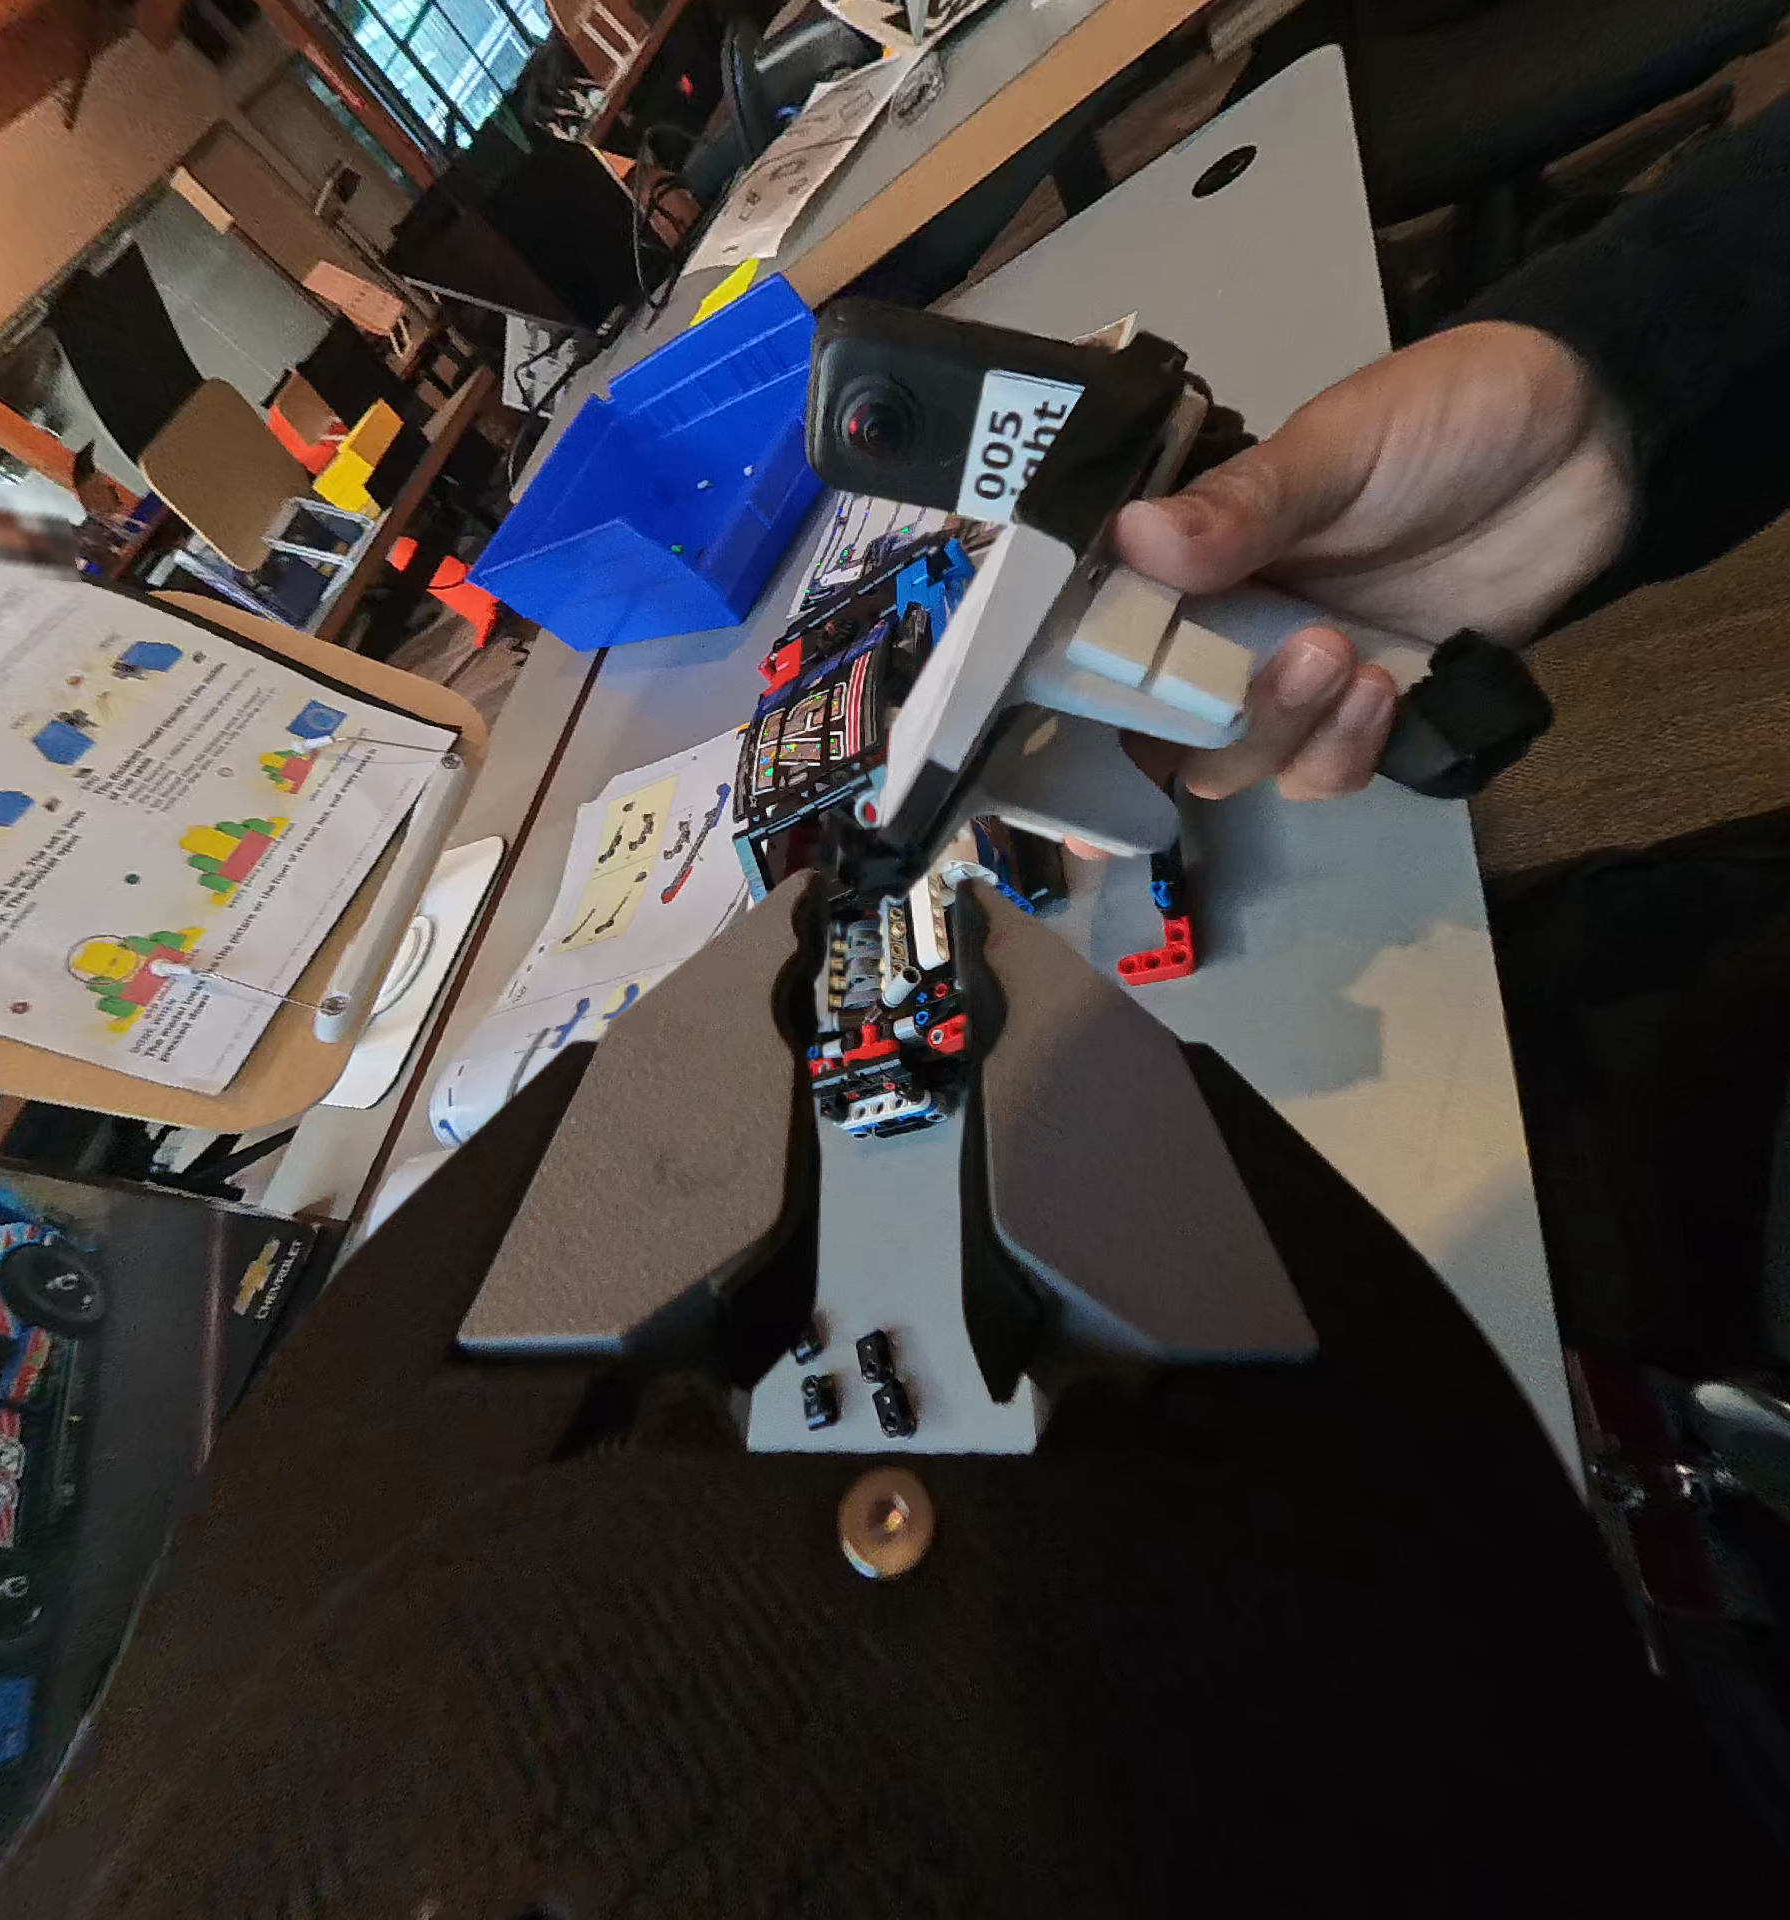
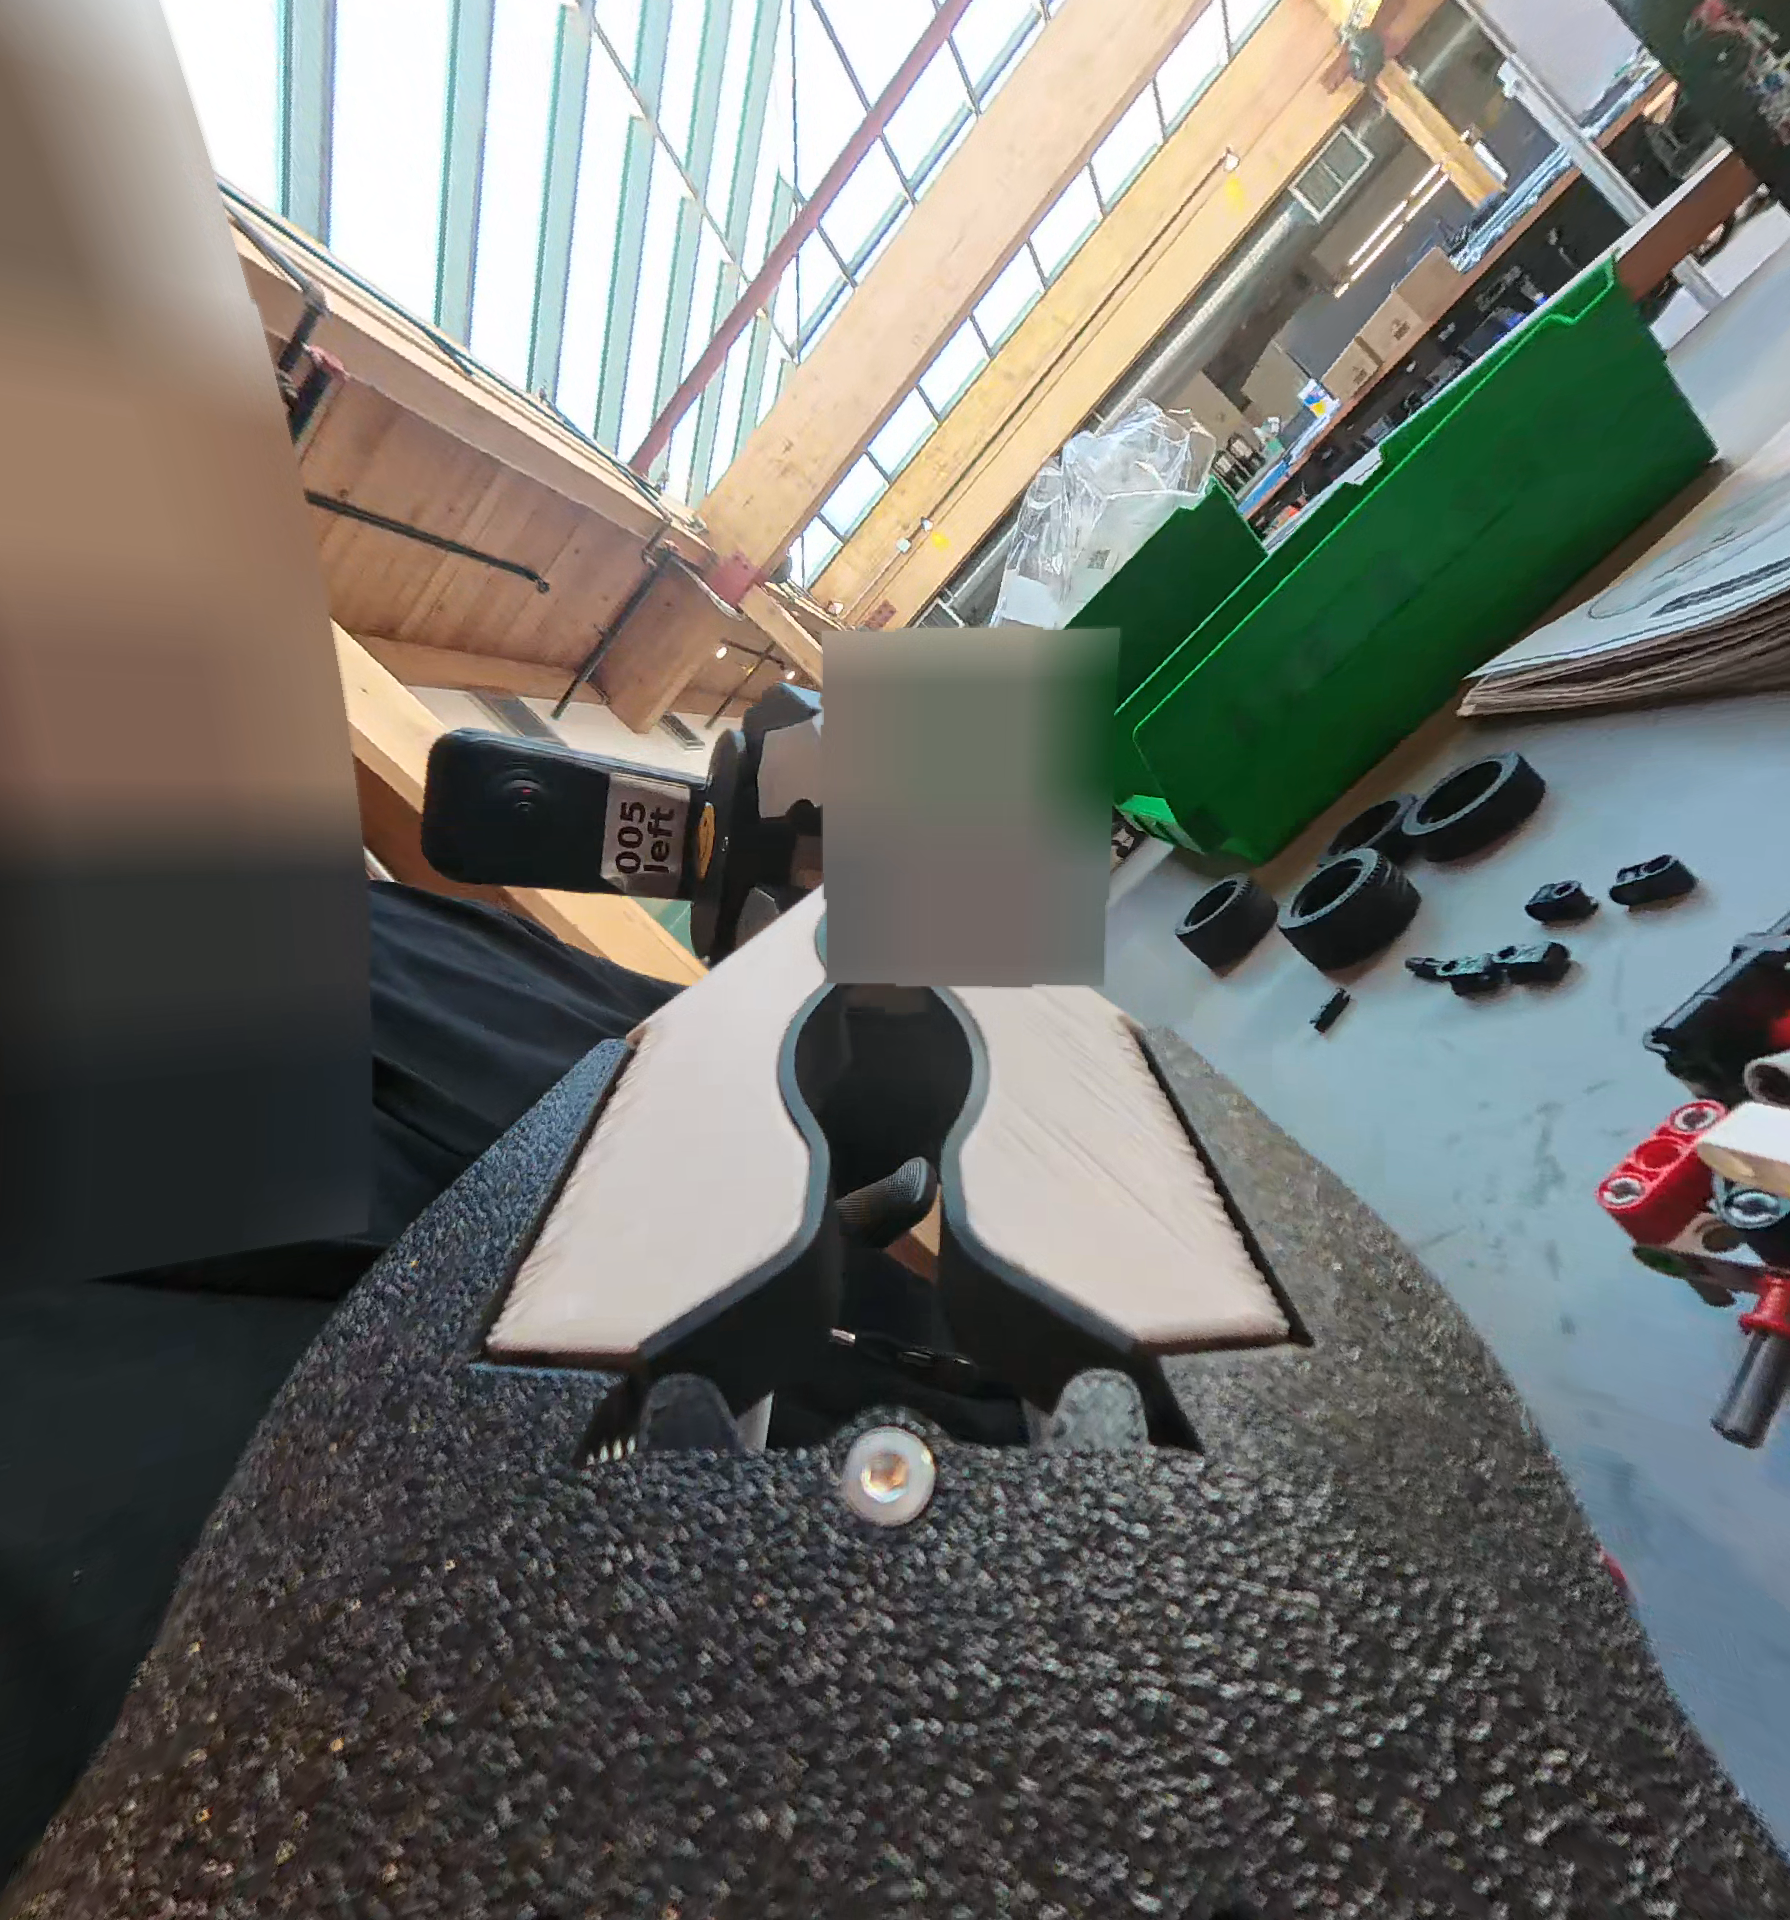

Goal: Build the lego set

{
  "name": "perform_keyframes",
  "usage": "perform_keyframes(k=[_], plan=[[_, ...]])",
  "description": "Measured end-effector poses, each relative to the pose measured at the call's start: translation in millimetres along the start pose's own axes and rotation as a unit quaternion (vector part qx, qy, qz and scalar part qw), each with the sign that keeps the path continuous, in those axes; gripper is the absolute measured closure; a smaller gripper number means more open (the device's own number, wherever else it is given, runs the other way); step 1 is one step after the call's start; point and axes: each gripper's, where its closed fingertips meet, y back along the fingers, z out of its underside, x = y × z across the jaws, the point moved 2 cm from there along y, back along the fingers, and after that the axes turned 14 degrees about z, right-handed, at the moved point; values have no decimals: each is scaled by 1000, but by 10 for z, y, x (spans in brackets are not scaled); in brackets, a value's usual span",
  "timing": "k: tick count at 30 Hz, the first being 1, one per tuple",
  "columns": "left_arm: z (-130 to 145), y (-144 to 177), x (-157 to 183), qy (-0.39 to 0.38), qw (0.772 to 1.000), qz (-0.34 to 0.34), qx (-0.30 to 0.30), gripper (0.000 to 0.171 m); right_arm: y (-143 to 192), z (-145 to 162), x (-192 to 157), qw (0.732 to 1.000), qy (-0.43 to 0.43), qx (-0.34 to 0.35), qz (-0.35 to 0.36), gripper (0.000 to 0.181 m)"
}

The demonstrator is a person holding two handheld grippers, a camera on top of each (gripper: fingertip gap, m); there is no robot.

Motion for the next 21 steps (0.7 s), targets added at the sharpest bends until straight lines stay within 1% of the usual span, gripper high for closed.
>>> perform_keyframes(k=[2,4,6,7,8,9,11,13,14,17,19,21], plan=[[-6,-11,15,-4,1000,1,-1,152,-4,11,0,1000,-16,3,-7,174],[14,-7,3,-11,1000,-13,-10,159,-12,36,7,1000,-27,1,-9,174],[31,3,26,-28,999,-14,-19,159,-19,62,9,1000,-22,-4,-6,174],[47,5,39,-36,999,-12,-28,160,-25,78,15,1000,-12,-11,1,174],[82,3,58,-44,998,-7,-43,166,-28,82,25,1000,2,-18,12,172],[110,-1,65,-54,997,-8,-57,168,-33,89,39,999,18,-29,26,172],[148,-5,83,-77,994,-7,-79,169,-47,118,58,994,71,-54,62,172],[154,-10,71,-66,995,-8,-79,169,-50,110,62,988,115,-59,87,173],[159,-17,57,-51,996,-7,-74,169,-49,97,72,987,117,-58,94,173],[189,-49,34,-6,998,2,-57,160,-33,43,124,993,67,-33,93,173],[238,-67,5,20,998,-3,-60,145,9,-27,160,997,4,-3,76,174],[247,-78,-1,43,998,-10,-54,143,52,-81,191,997,-51,26,61,174]])
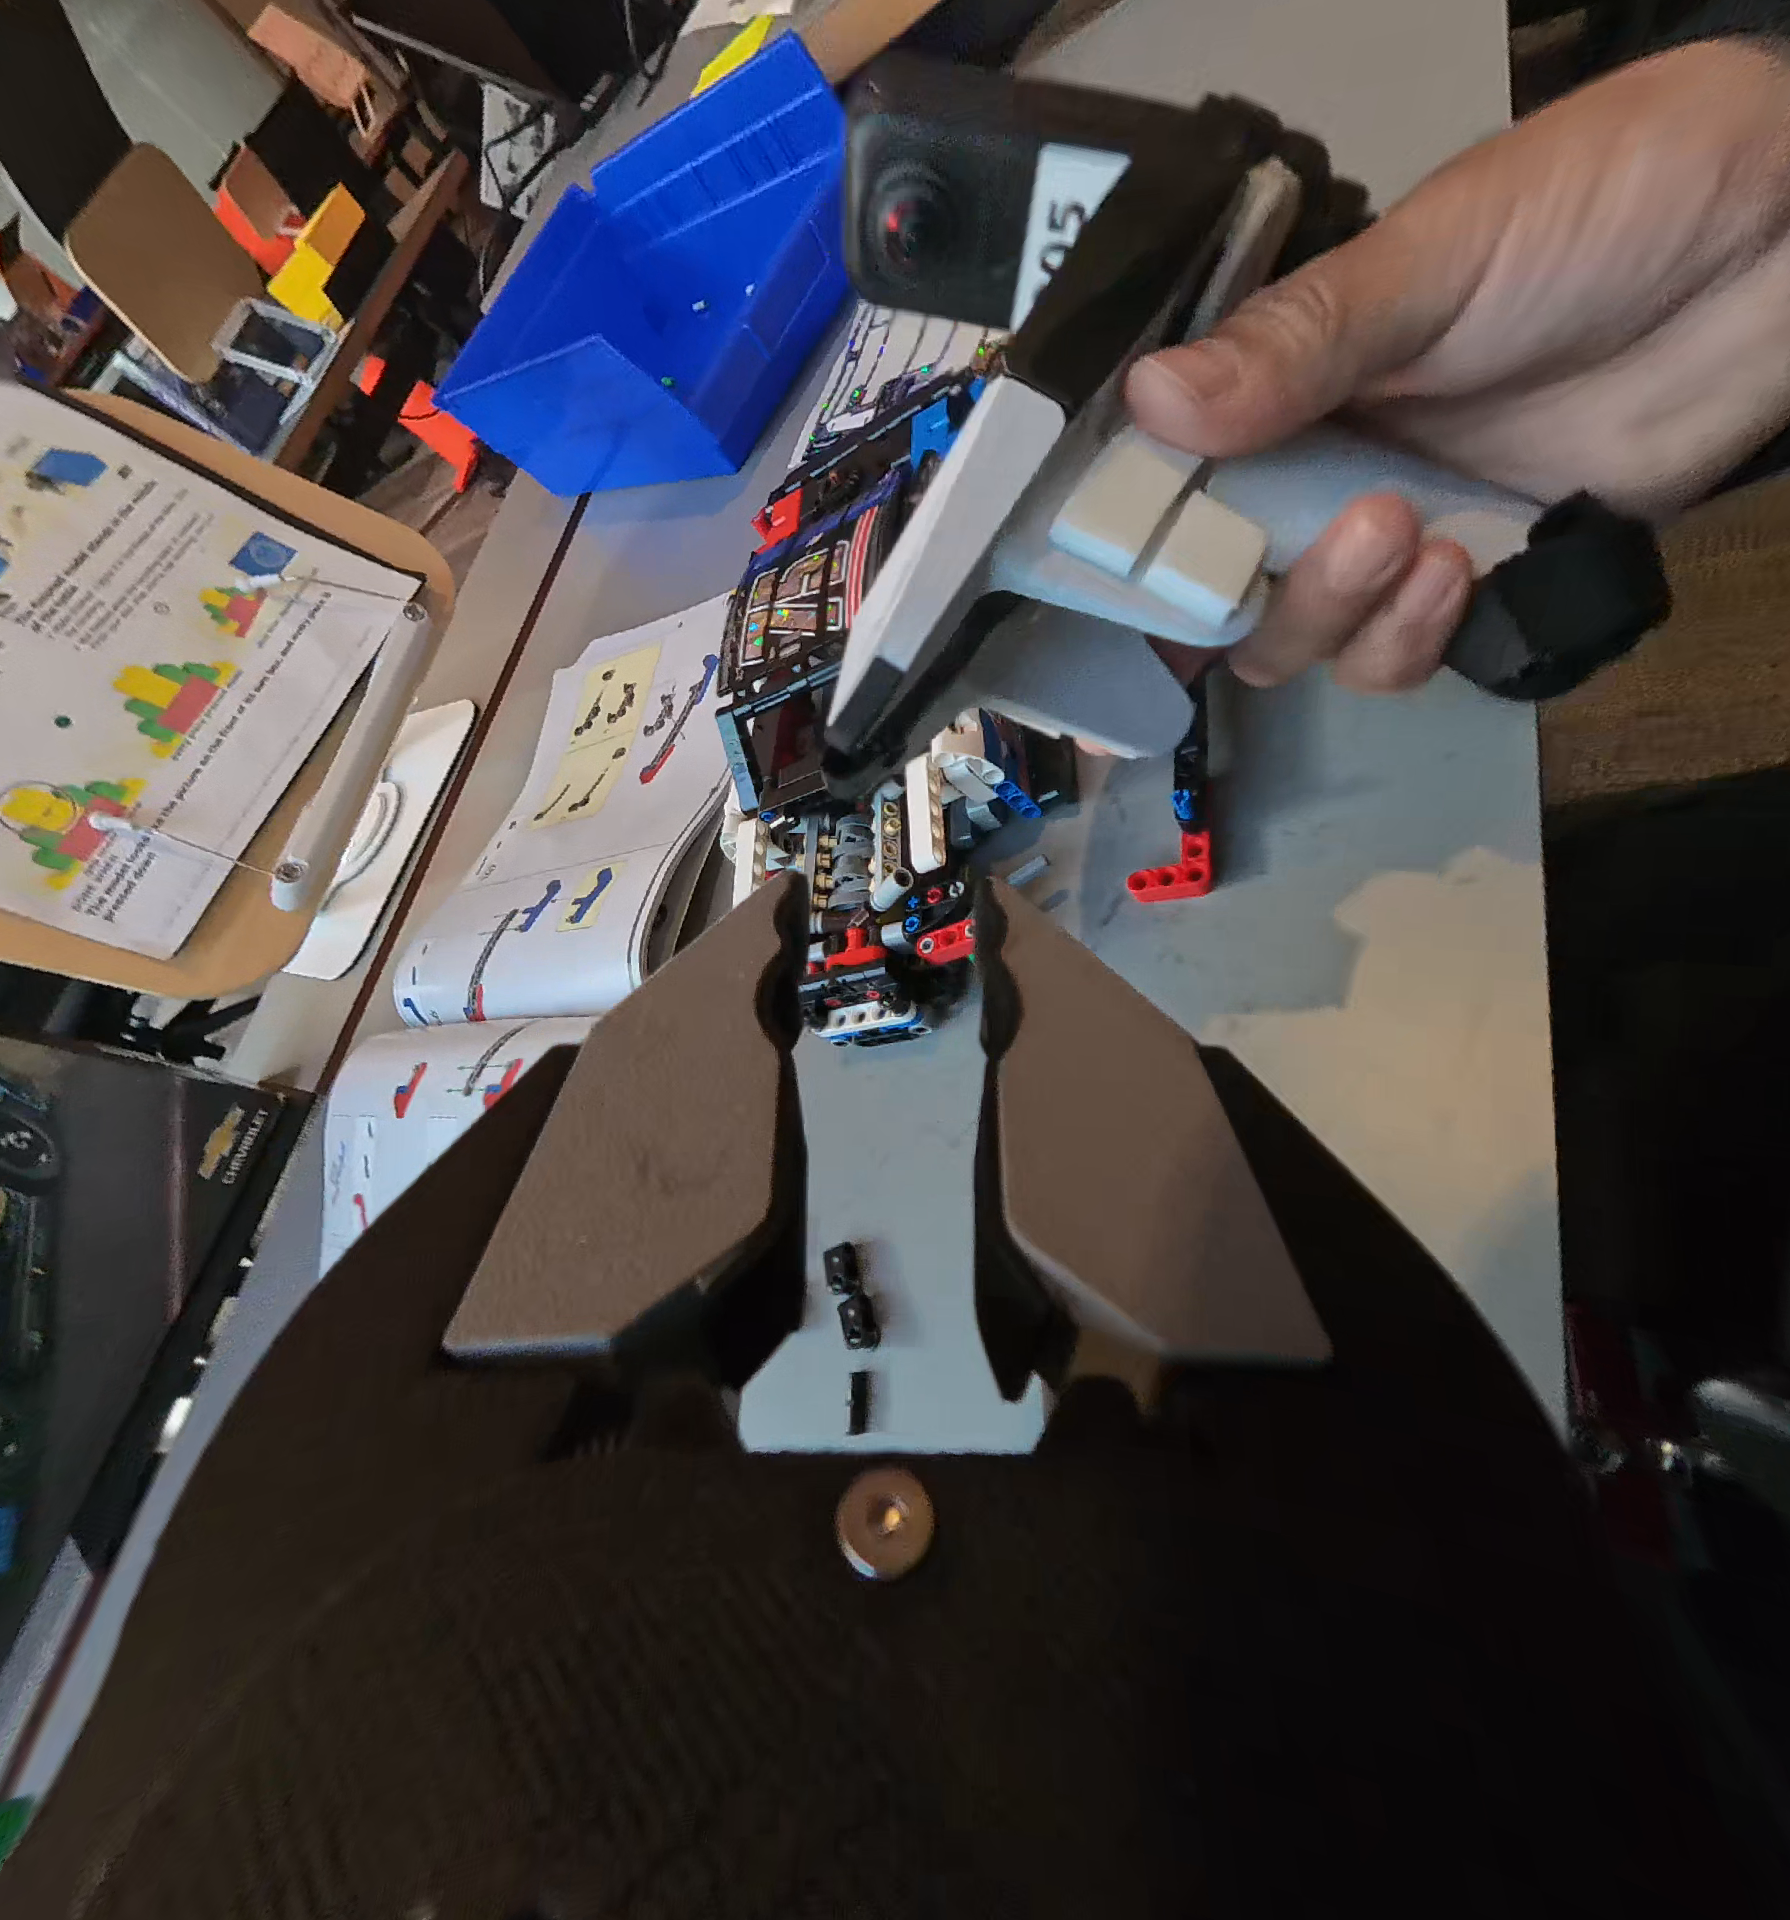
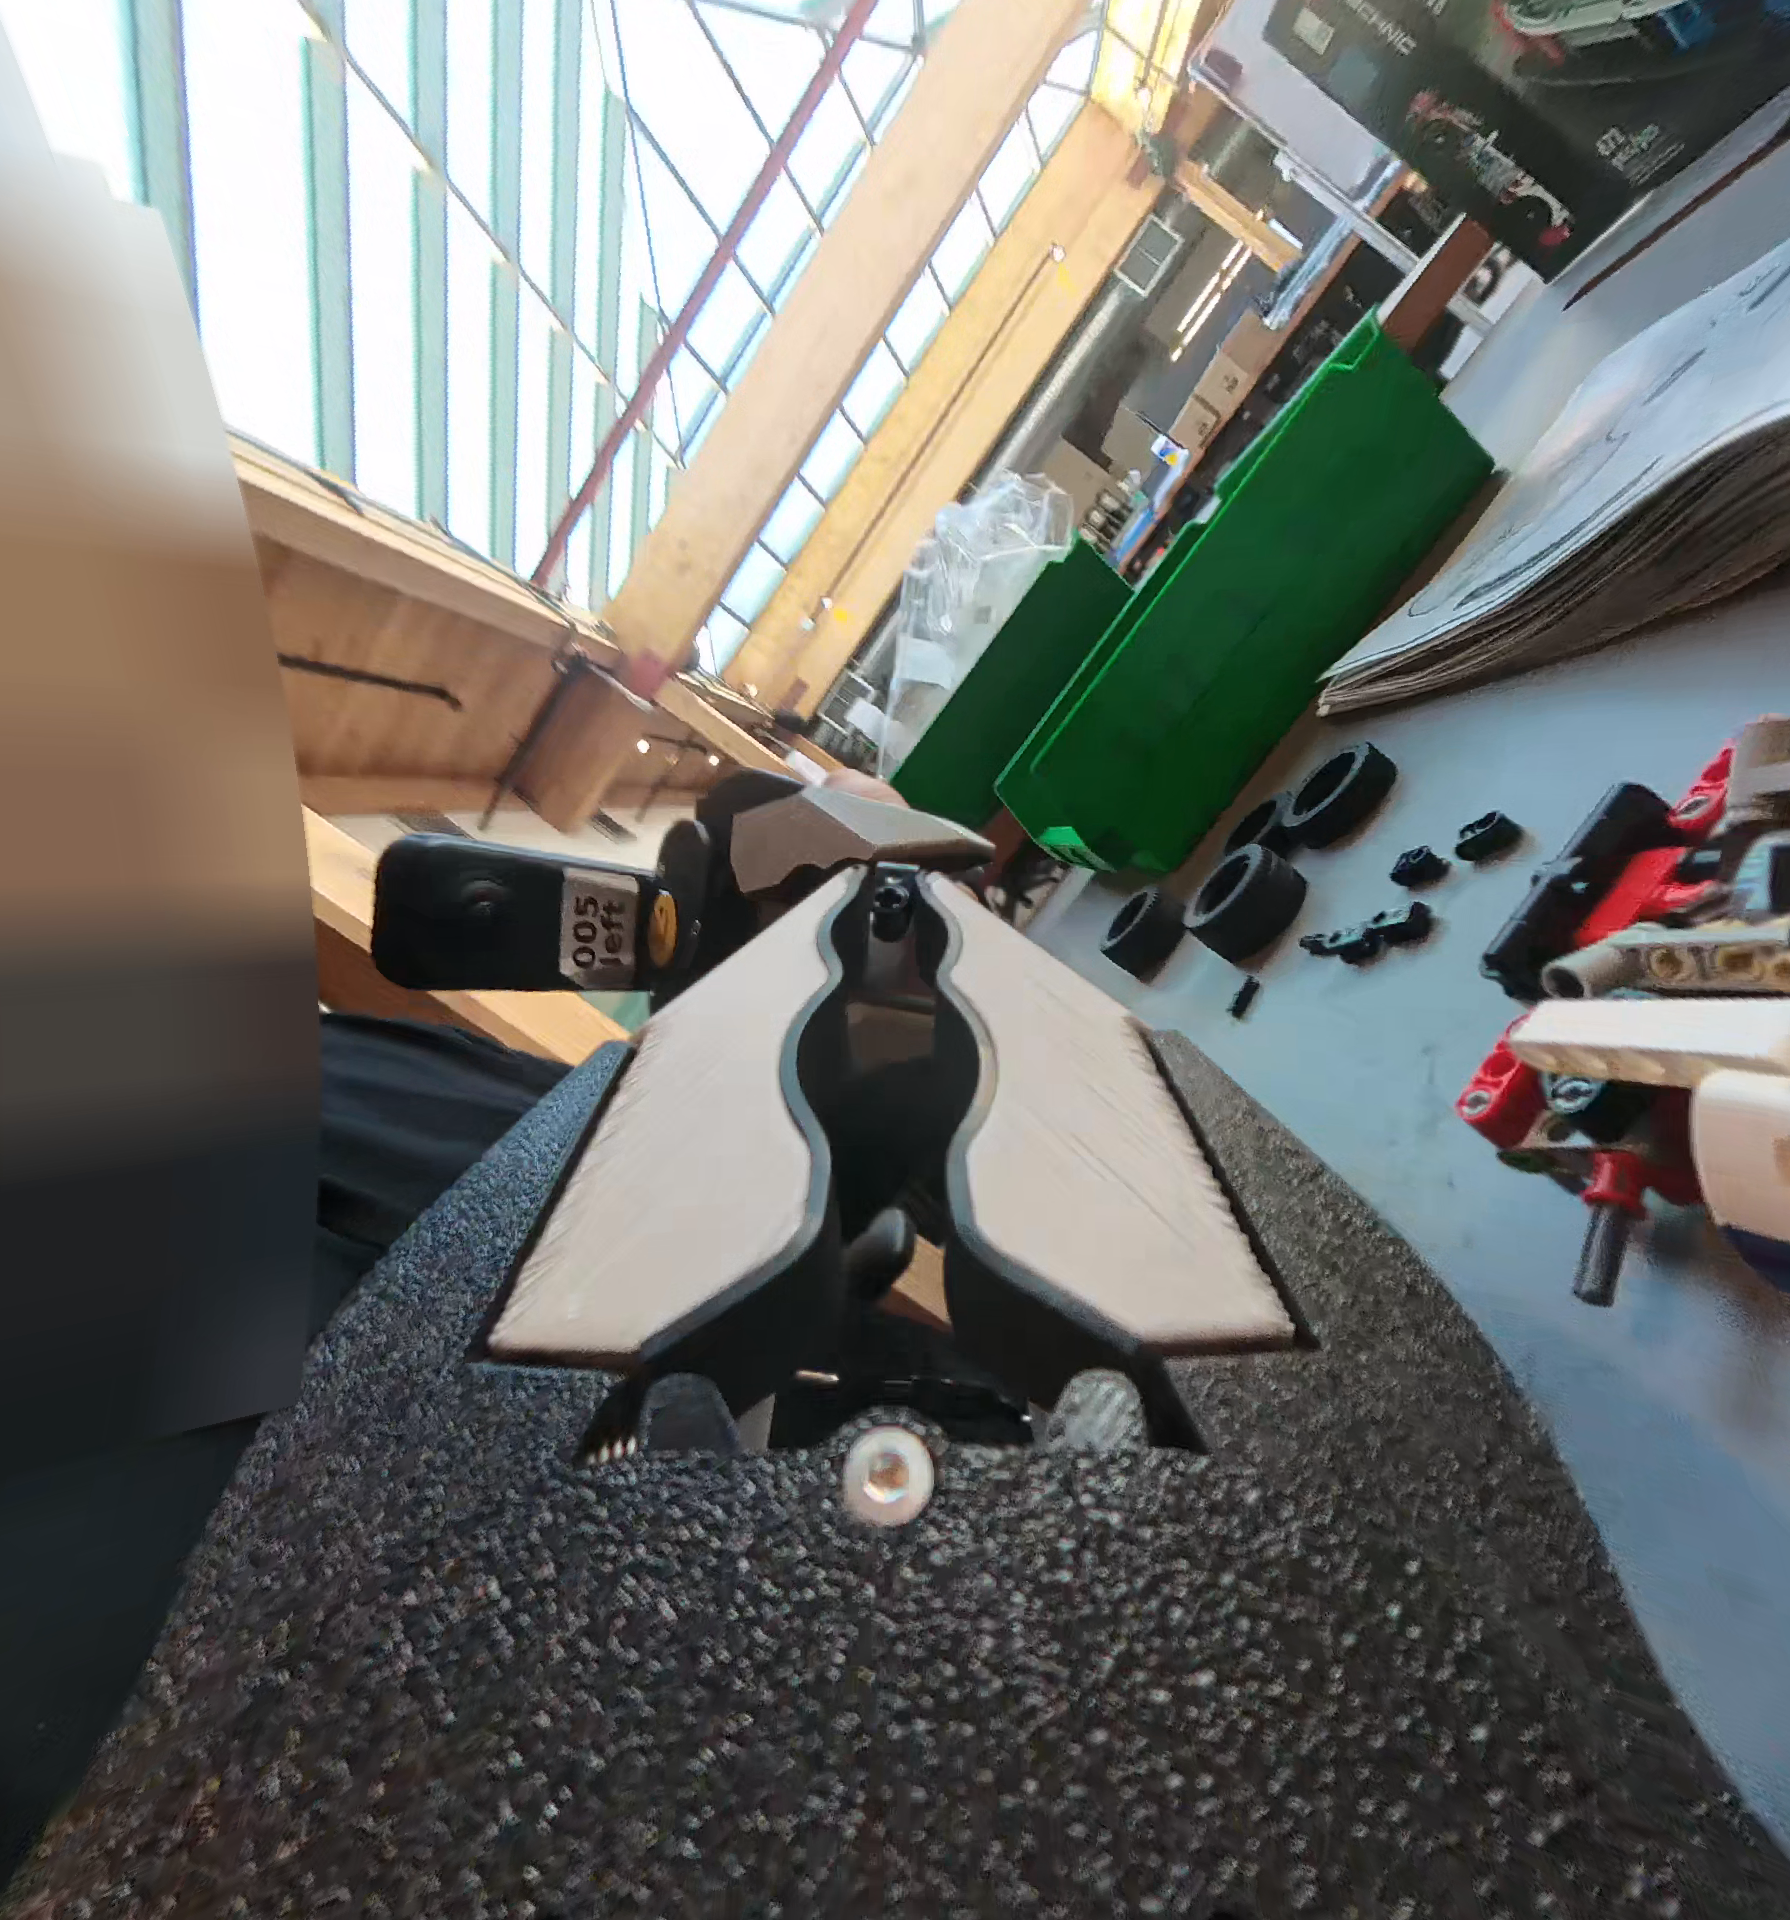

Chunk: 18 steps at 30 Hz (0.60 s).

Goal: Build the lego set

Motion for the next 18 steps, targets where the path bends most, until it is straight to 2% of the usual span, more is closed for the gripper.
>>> perform_keyframes(k=[6,10,18], plan=[[-124,-30,-39,80,995,-27,49,145,-35,14,-64,997,-73,20,-31,175],[-175,10,-96,111,990,-34,77,153,-44,-21,-74,990,-123,35,-52,174],[-202,47,-93,99,991,-44,75,157,-99,17,-100,990,-126,41,-51,176]])
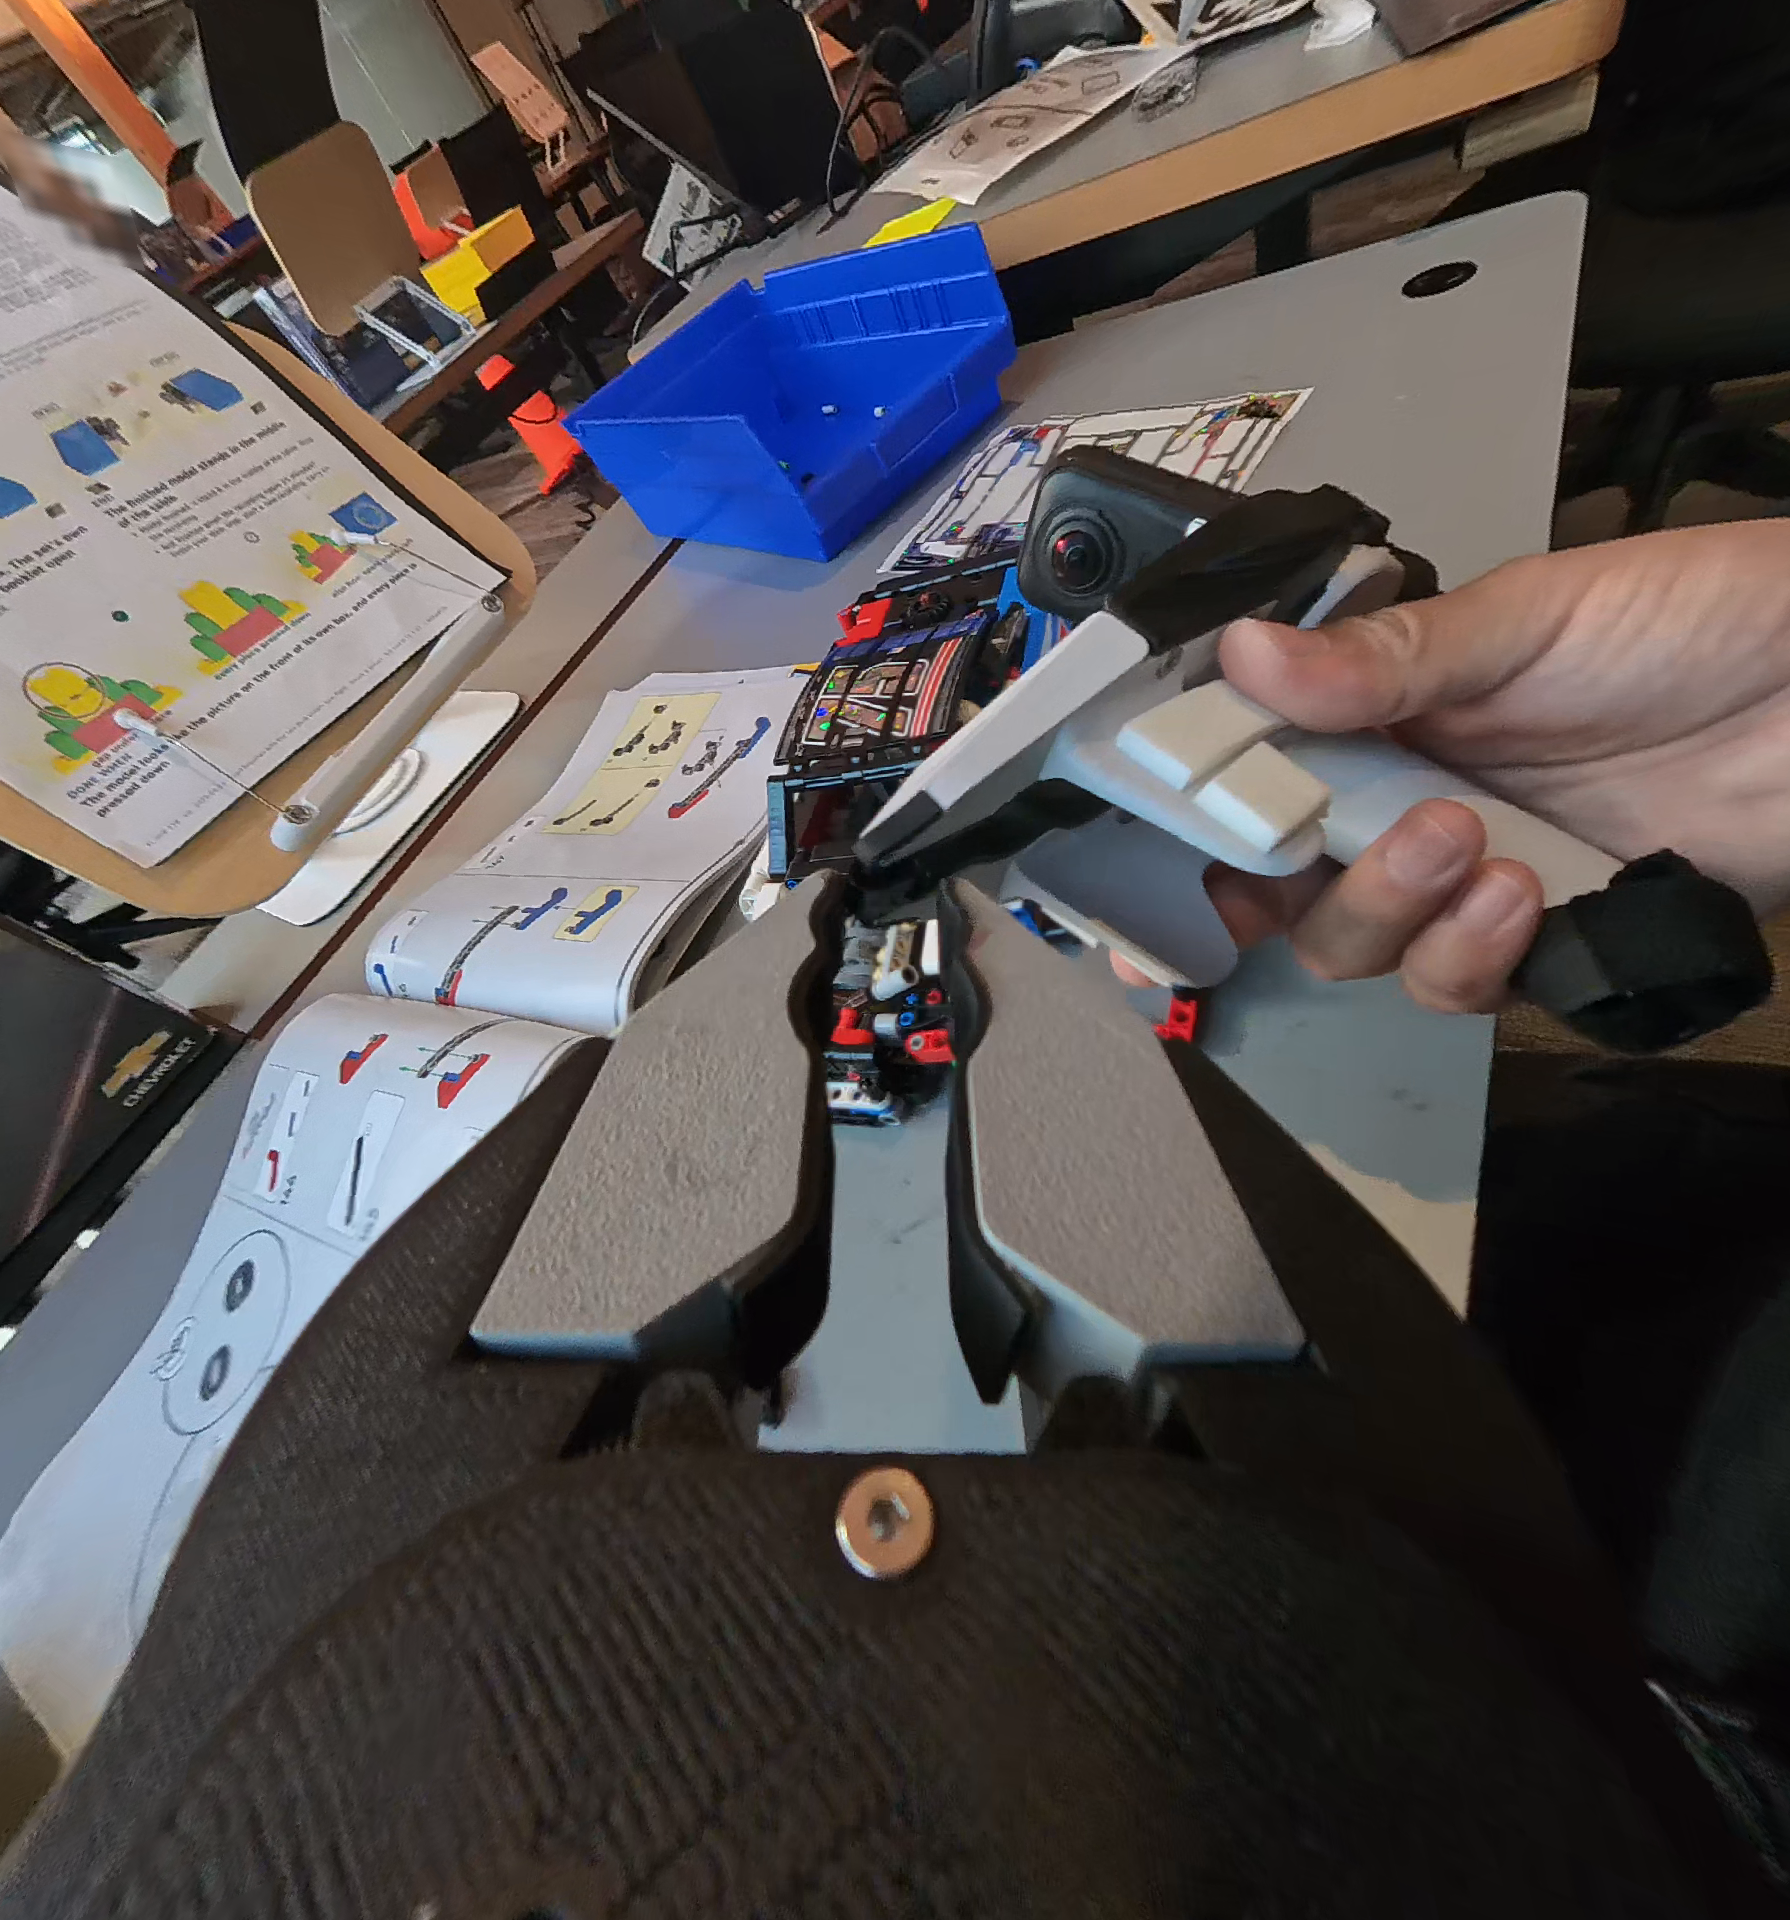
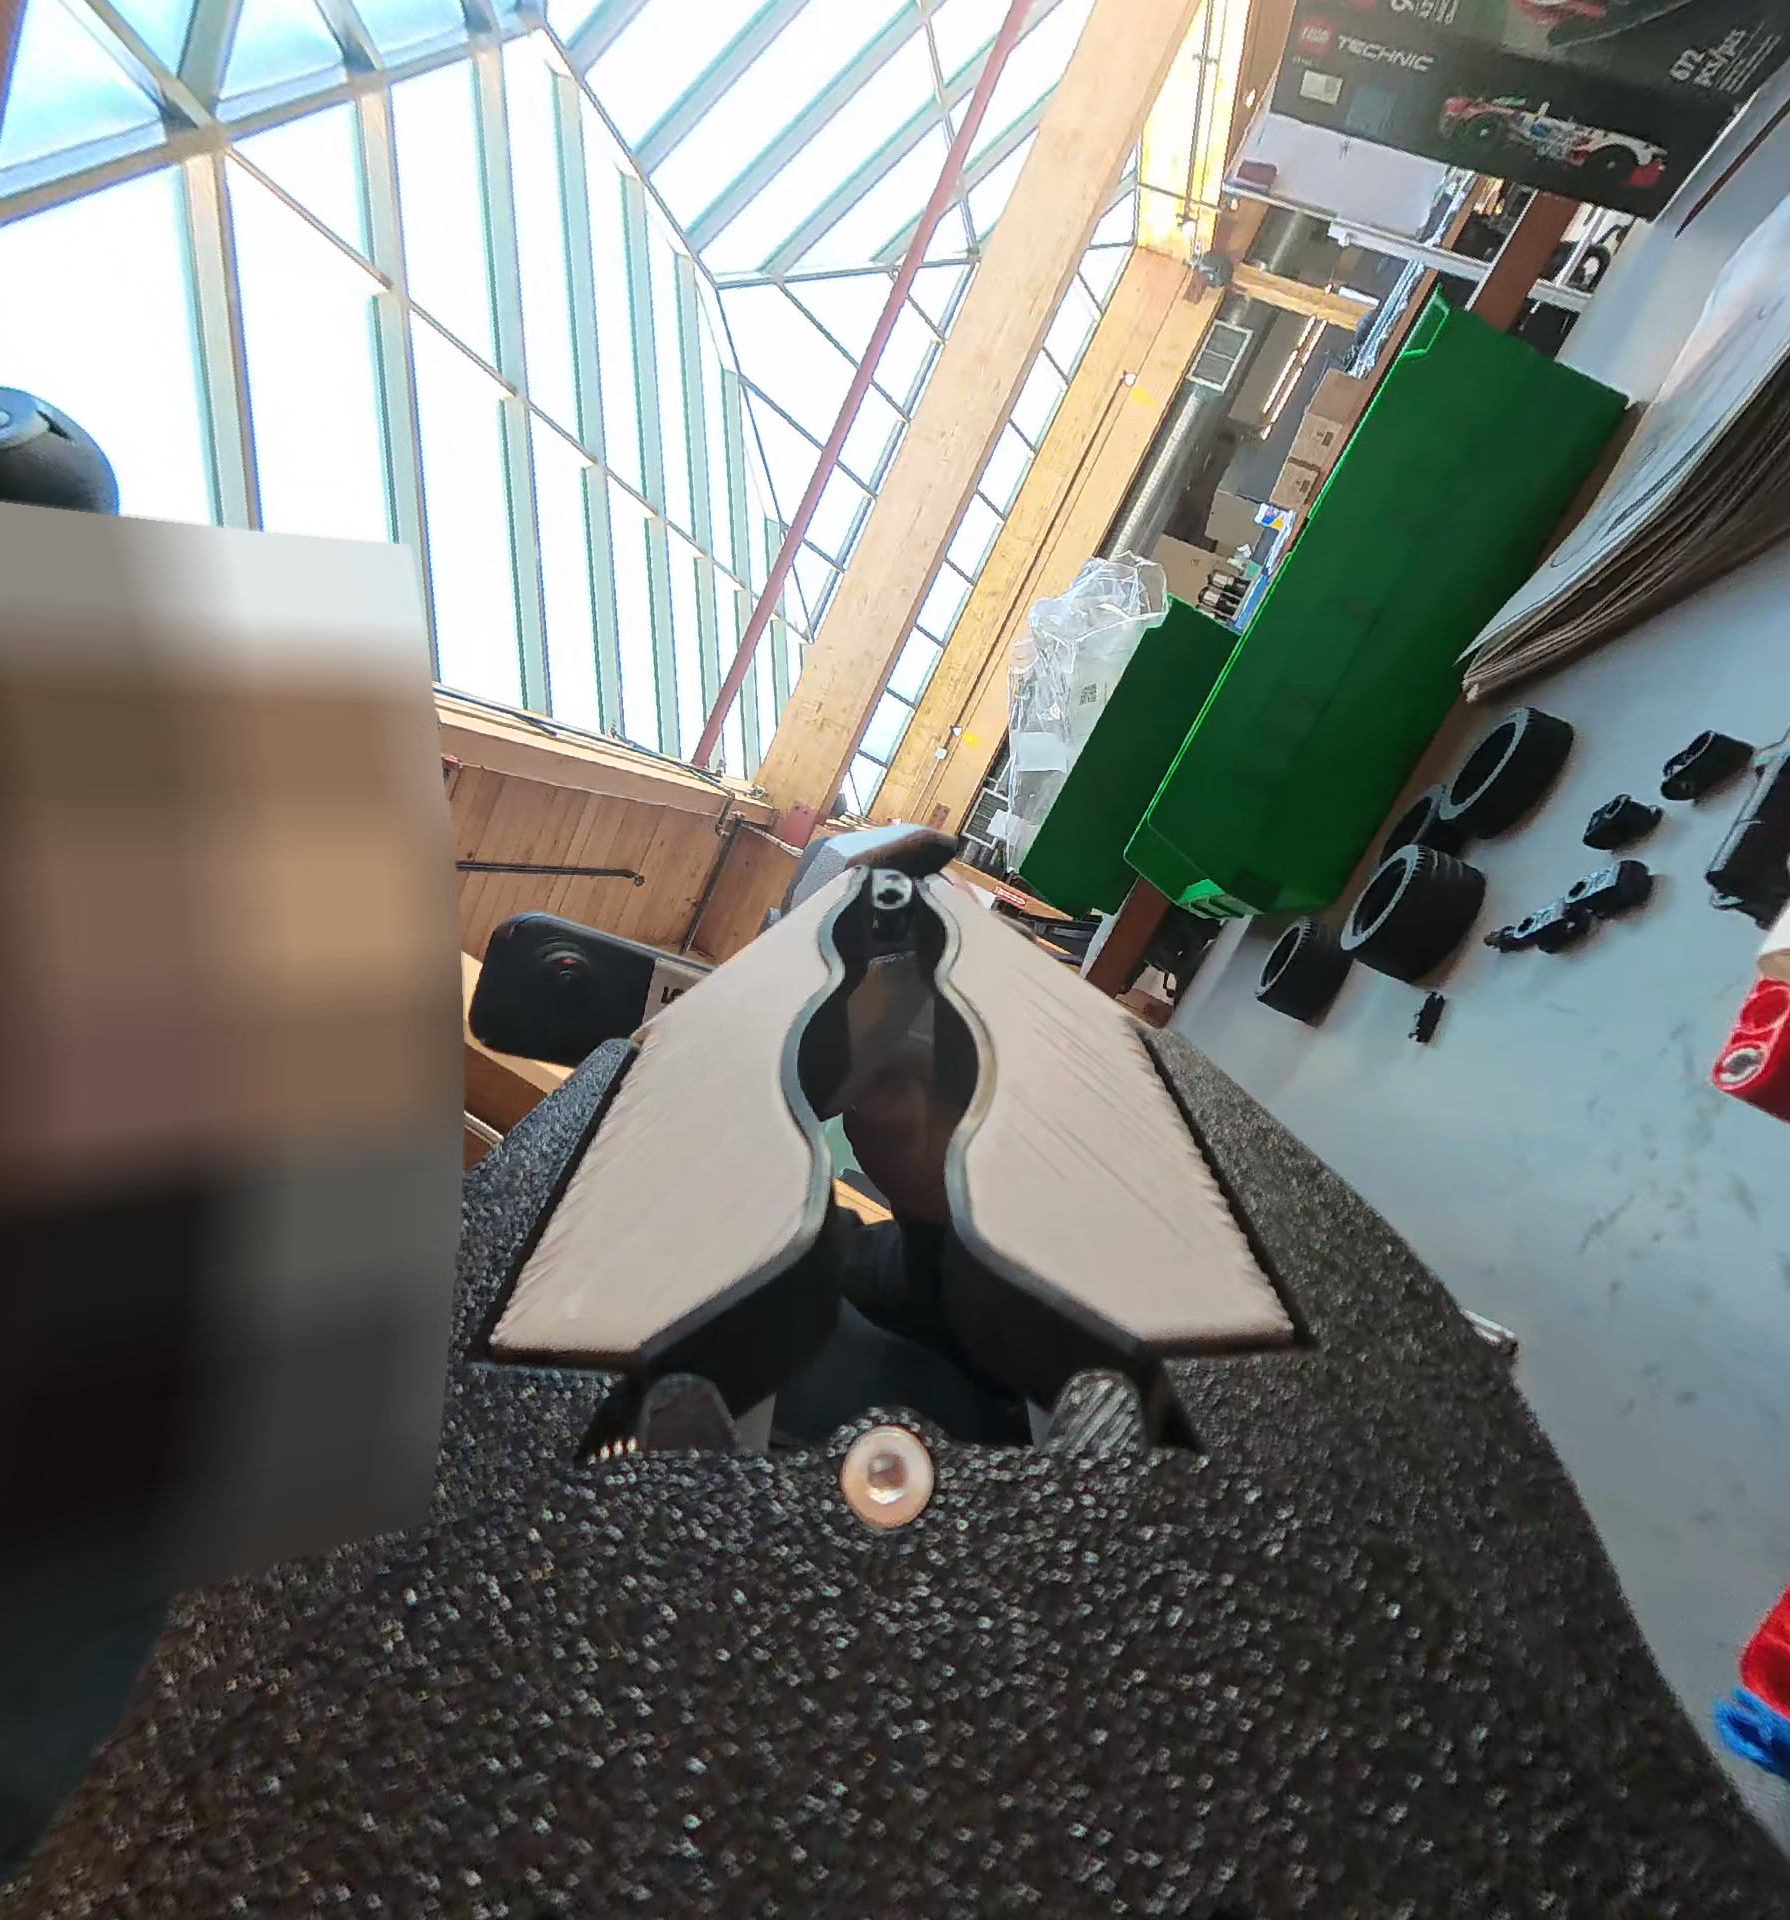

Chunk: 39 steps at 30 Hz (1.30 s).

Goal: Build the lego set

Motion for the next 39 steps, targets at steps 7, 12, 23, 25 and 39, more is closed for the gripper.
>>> perform_keyframes(k=[7,12,23,25,39], plan=[[42,71,34,-62,998,4,-22,164,-7,69,-9,997,75,-12,34,174],[72,105,56,-143,987,40,-55,166,-17,121,-12,984,160,-36,74,175],[141,41,157,-262,953,119,-99,168,72,180,68,947,267,-138,110,174],[155,23,181,-264,951,130,-99,167,97,193,87,939,285,-155,112,174],[480,47,223,96,962,233,-106,152,283,73,-43,916,375,-125,61,174]])
